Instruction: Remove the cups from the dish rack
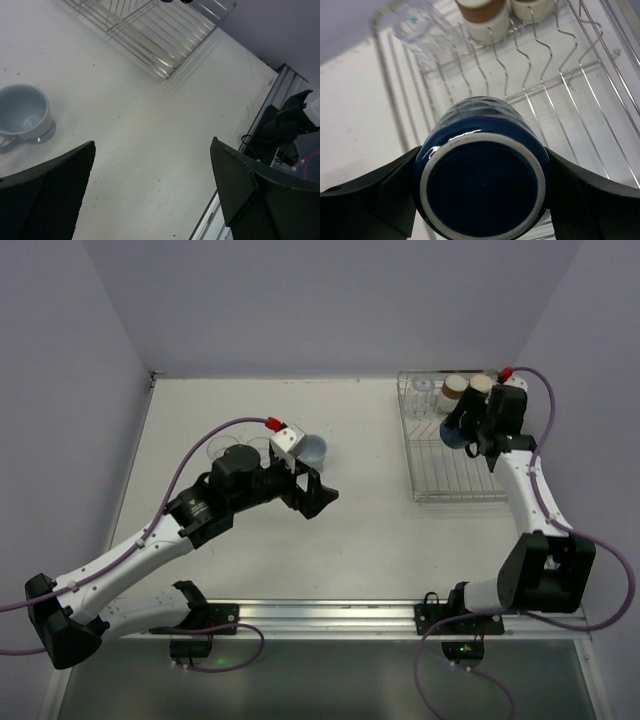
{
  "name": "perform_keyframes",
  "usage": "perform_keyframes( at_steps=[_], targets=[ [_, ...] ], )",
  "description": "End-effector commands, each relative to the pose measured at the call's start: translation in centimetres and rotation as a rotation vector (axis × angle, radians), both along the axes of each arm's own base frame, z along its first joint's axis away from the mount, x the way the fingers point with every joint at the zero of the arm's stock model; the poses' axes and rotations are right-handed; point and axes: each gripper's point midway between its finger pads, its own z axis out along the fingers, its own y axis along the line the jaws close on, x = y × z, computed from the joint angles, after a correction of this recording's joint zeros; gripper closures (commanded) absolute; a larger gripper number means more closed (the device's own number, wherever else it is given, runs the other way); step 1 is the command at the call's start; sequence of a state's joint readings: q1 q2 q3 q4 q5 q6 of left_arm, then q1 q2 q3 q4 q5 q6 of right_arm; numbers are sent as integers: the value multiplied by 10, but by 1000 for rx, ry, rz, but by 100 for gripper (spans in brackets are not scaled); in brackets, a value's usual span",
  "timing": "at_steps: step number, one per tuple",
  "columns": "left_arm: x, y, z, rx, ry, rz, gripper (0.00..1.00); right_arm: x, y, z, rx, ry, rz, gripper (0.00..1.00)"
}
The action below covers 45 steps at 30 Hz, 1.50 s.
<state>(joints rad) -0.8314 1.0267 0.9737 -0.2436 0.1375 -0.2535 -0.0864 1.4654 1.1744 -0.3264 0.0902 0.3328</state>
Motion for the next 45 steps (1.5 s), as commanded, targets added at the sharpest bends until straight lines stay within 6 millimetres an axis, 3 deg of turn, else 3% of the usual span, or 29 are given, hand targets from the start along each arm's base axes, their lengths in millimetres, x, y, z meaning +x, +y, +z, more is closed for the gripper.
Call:
perform_keyframes(
  at_steps=[1, 2, 3, 6, 7, 9, 10, 11, 12, 13, 19, 25, 28, 32, 33, 35, 39, 40, 41, 43, 44, 45],
  targets=[
    [-7, -29, 43, -192, 9, -93, 0, 0, 29, 80, 144, -296, 71, 79],
    [-7, -33, 43, -206, 17, -104, 0, -8, 38, 71, 200, -289, 87, 79],
    [-7, -38, 46, -230, 15, -123, 0, -17, 56, 91, 256, -363, 169, 79],
    [-4, -56, 57, -313, 18, -168, 2, -39, 83, 106, 375, -468, 265, 79],
    [-2, -64, 52, -325, 44, -179, 2, -46, 94, 111, 428, -481, 317, 79],
    [-2, -73, 62, -376, 33, -215, 3, -59, 109, 114, 478, -510, 391, 79],
    [0, -81, 57, -386, 53, -227, 3, -65, 116, 116, 511, -515, 431, 79],
    [1, -85, 58, -401, 58, -239, 3, -78, 132, 109, 600, -479, 493, 79],
    [1, -89, 64, -430, 44, -261, 4, -83, 139, 118, 629, -522, 544, 79],
    [5, -96, 58, -433, 67, -260, 3, -91, 147, 125, 699, -531, 571, 79],
    [22, -118, 45, -434, 110, -264, 6, -130, 188, 128, 884, -521, 783, 80],
    [26, -129, 55, -473, 82, -302, 11, -154, 221, 131, 1044, -469, 928, 80],
    [30, -130, 56, -474, 71, -289, 18, -158, 229, 129, 1104, -454, 967, 80],
    [28, -129, 61, -485, 50, -296, 63, -157, 234, 120, 1138, -435, 964, 78],
    [28, -128, 63, -487, 44, -291, 81, -156, 234, 116, 1143, -427, 954, 76],
    [30, -126, 62, -482, 34, -275, 100, -154, 233, 111, 1152, -423, 929, 72],
    [35, -121, 60, -443, 25, -237, 100, -151, 232, 103, 1154, -418, 894, 35],
    [38, -120, 59, -423, 7, -221, 100, -151, 232, 102, 1149, -417, 889, 11],
    [46, -118, 64, -415, -8, -181, 100, -150, 232, 97, 1148, -398, 873, 1],
    [53, -112, 59, -352, -22, -136, 100, -147, 230, 91, 1104, -402, 854, 1],
    [62, -108, 70, -345, -49, -91, 100, -148, 229, 86, 1096, -373, 824, 1],
    [66, -106, 57, -284, -21, -61, 100, -144, 226, 84, 1072, -379, 792, 1]
  ],
)
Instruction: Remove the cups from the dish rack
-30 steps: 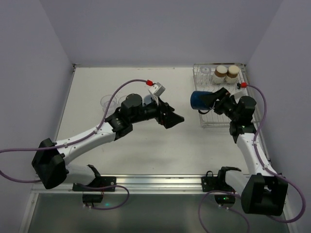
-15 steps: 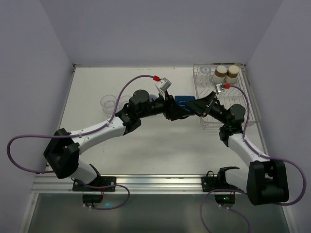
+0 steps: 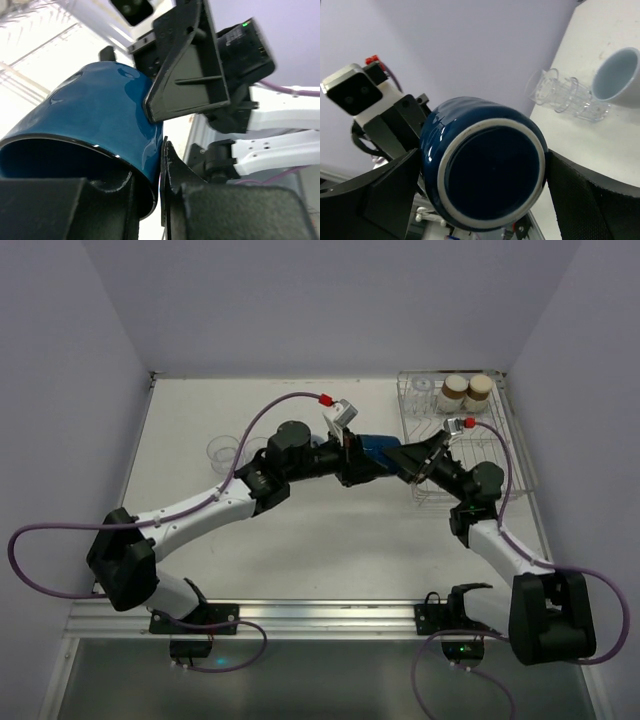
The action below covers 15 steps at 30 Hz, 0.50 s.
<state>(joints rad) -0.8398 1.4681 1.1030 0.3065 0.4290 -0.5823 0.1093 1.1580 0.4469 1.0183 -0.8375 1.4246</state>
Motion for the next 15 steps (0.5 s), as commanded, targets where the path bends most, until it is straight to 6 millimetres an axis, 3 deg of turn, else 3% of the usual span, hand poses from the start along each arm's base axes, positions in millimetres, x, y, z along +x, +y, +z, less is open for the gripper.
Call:
perform_keyframes(
  at_steps=[1, 2, 4, 5, 6, 8, 9, 10, 11, 12, 14, 15],
  targets=[
    [44, 21, 35, 94, -192, 219, 100, 4, -5, -21, -155, -60, -90, 1],
    [51, 23, 43, 104, -207, 254, 100, 3, -8, -28, -193, -4, -117, 1],
    [59, 24, 25, 202, -203, 266, 100, 10, -19, -38, -269, -1, -209, 1],
    [66, 25, 36, 214, -220, 294, 100, 8, -23, -51, -298, 47, -230, 1],
    [72, 25, 9, 312, -182, 298, 100, 5, -28, -48, -310, 26, -263, 1],
    [82, 25, 10, 375, -192, 317, 100, 5, -38, -65, -360, 57, -326, 1],
    [89, 21, -7, 425, -178, 312, 100, 1, -41, -63, -376, 40, -343, 1],
    [94, 20, -11, 451, -169, 319, 100, 1, -46, -68, -412, 34, -373, 1],
    [98, 18, -7, 466, -169, 325, 100, -2, -50, -77, -440, 67, -381, 1],
    [104, 13, -24, 504, -150, 317, 100, -4, -53, -79, -457, 62, -395, 1],
    [108, 5, -24, 522, -142, 296, 100, -9, -62, -79, -490, 44, -444, 1],
    [113, -2, -44, 561, -122, 281, 100, -10, -64, -76, -495, 31, -462, 1]
  ],
)
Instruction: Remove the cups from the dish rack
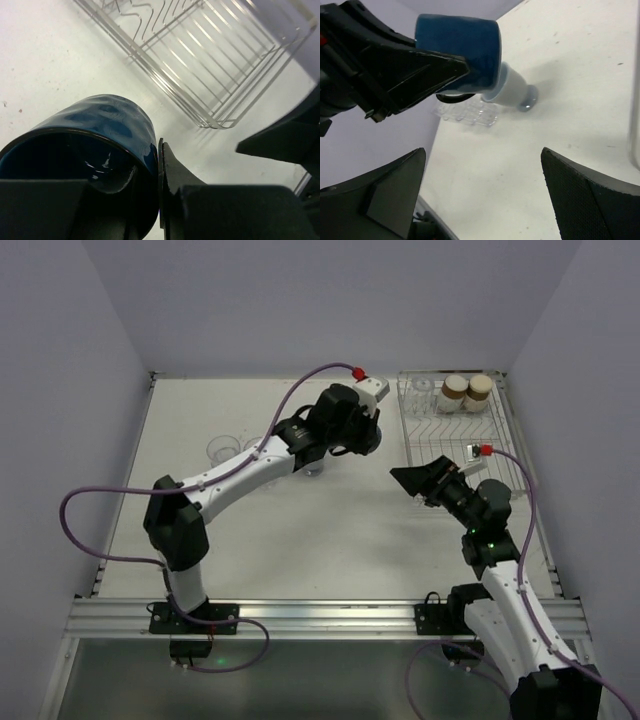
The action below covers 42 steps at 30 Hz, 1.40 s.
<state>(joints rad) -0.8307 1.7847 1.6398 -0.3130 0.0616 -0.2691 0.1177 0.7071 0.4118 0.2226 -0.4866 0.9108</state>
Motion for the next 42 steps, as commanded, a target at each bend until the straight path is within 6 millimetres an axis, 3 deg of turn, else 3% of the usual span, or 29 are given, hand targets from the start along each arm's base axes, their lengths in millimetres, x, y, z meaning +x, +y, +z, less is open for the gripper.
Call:
perform_keyframes(
  at_steps=[1, 2, 3, 5, 6, 8, 12, 16, 26, 34, 42],
  targets=[
    [14, -5, -3, 93, -22, -7, 100, -5, -22, -15, -130, -8, -107, 1],
    [18, -8, 1, 104, -20, -6, 100, -6, -26, -14, -142, -4, -133, 1],
    [23, -13, -21, 146, 8, -8, 100, -8, -29, -11, -147, -15, -144, 1],
    [29, -17, -27, 176, 16, -11, 100, -13, -34, -4, -166, -43, -167, 1],
    [32, -20, -46, 212, 35, -19, 100, -15, -34, -1, -169, -54, -170, 1],
    [37, -23, -53, 229, 37, -23, 100, -21, -37, 8, -175, -86, -179, 1],
    [45, -29, -89, 289, 65, -35, 100, -27, -41, 20, -179, -131, -202, 1],
    [50, -32, -109, 329, 81, -37, 100, -28, -45, 33, -186, -160, -227, 1],
    [62, -30, -154, 417, 94, -37, 97, -28, -47, 34, -210, -151, -231, 1],
    [65, -26, -164, 452, 89, -21, 75, -24, -54, 49, -220, -177, -272, 1],
    [68, -27, -122, 382, 44, 5, 38, -12, -67, 66, -286, -189, -342, 1]
  ],
)
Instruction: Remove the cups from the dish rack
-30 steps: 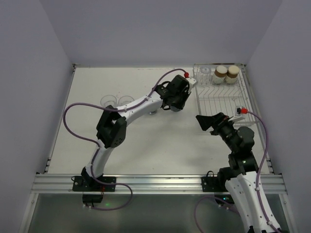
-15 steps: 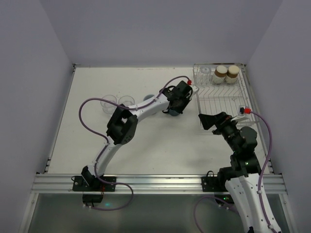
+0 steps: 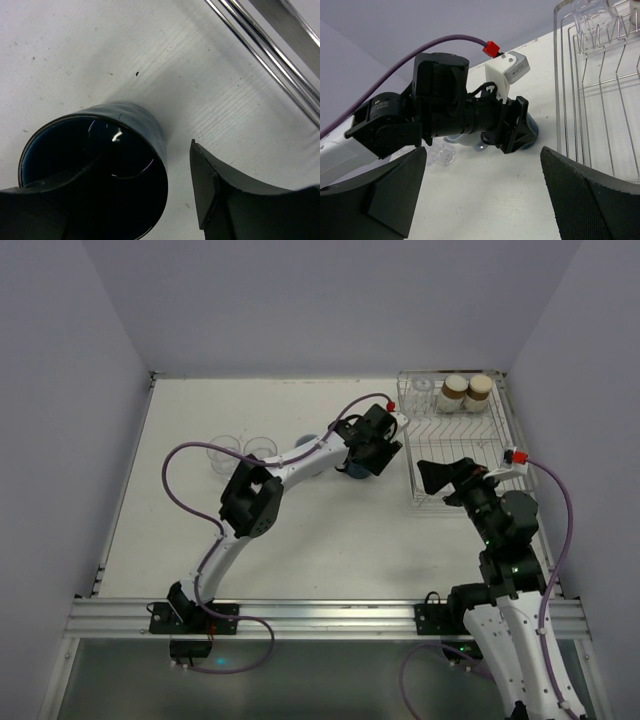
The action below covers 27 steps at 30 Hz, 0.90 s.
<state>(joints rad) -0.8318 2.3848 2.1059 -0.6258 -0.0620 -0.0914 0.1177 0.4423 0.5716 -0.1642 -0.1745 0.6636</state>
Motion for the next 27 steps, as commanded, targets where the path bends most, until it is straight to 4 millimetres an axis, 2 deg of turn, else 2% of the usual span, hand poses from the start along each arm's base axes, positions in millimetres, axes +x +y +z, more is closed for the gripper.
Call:
perform_keyframes(
  at_steps=[1, 3, 6, 7, 8, 9, 10, 12, 13, 14, 15, 16, 17, 18, 19, 20, 21, 22, 23, 24, 25, 26, 27],
  targets=[
    [11, -9, 70, -108, -104, 4, 34, 8, -11, 22, -54, -37, -59, 3],
    [13, -10, 94, -153, -135, 15, 25, 14, -14, 23, -75, -23, -70, 10],
    [14, -11, 145, -237, -204, 26, 15, 23, -16, 30, -92, -16, -86, 25],
    [13, -10, 177, -290, -248, 28, 14, 26, -17, 31, -96, -12, -92, 30],
    [11, -10, 196, -327, -270, 28, 13, 29, -18, 38, -100, -17, -96, 35],
    [8, -11, 213, -364, -290, 20, 11, 36, -17, 34, -108, 6, -95, 41],
    [-1, -6, 247, -422, -322, 13, 10, 40, -17, 34, -125, 11, -94, 44],
    [-13, 1, 268, -468, -334, -3, 9, 55, -17, 34, -146, 44, -97, 51],
    [-27, 12, 301, -524, -363, -5, 9, 61, -17, 34, -157, 53, -95, 54],
    [-34, 20, 293, -517, -344, -4, 9, 68, -18, 44, -171, 41, -103, 56],
    [-40, 26, 301, -542, -357, -1, 9, 83, -17, 30, -191, 98, -100, 56],
    [-62, 40, 331, -608, -378, -19, 9, 91, -19, 28, -218, 113, -103, 57],
    [-71, 48, 309, -584, -342, -15, 9, 99, -20, 26, -235, 135, -106, 57],
    [-78, 56, 313, -602, -349, -12, 9, 107, -23, 33, -254, 144, -121, 57],
    [-96, 76, 336, -650, -380, -9, 9, 122, -24, 17, -282, 202, -124, 56],
    [-110, 95, 330, -647, -384, 4, 9, 137, -31, 12, -324, 238, -154, 55],
    [-109, 95, 307, -609, -354, 13, 9, 139, -35, 22, -336, 218, -174, 54],
    [-126, 114, 324, -645, -388, 11, 9, 146, -39, 19, -357, 234, -185, 52],
    [-130, 127, 297, -597, -372, 37, 8, 158, -42, 2, -391, 287, -185, 49],
    [-137, 135, 291, -592, -375, 40, 8, 167, -45, 8, -402, 283, -199, 48],
    [-148, 154, 303, -620, -421, 56, 7, 175, -51, 4, -416, 301, -214, 45],
    [-153, 163, 278, -583, -400, 68, 7, 190, -53, -1, -432, 323, -214, 38],
    [-155, 173, 273, -570, -417, 93, 7, 197, -55, -8, -441, 348, -214, 34]
  ],
)
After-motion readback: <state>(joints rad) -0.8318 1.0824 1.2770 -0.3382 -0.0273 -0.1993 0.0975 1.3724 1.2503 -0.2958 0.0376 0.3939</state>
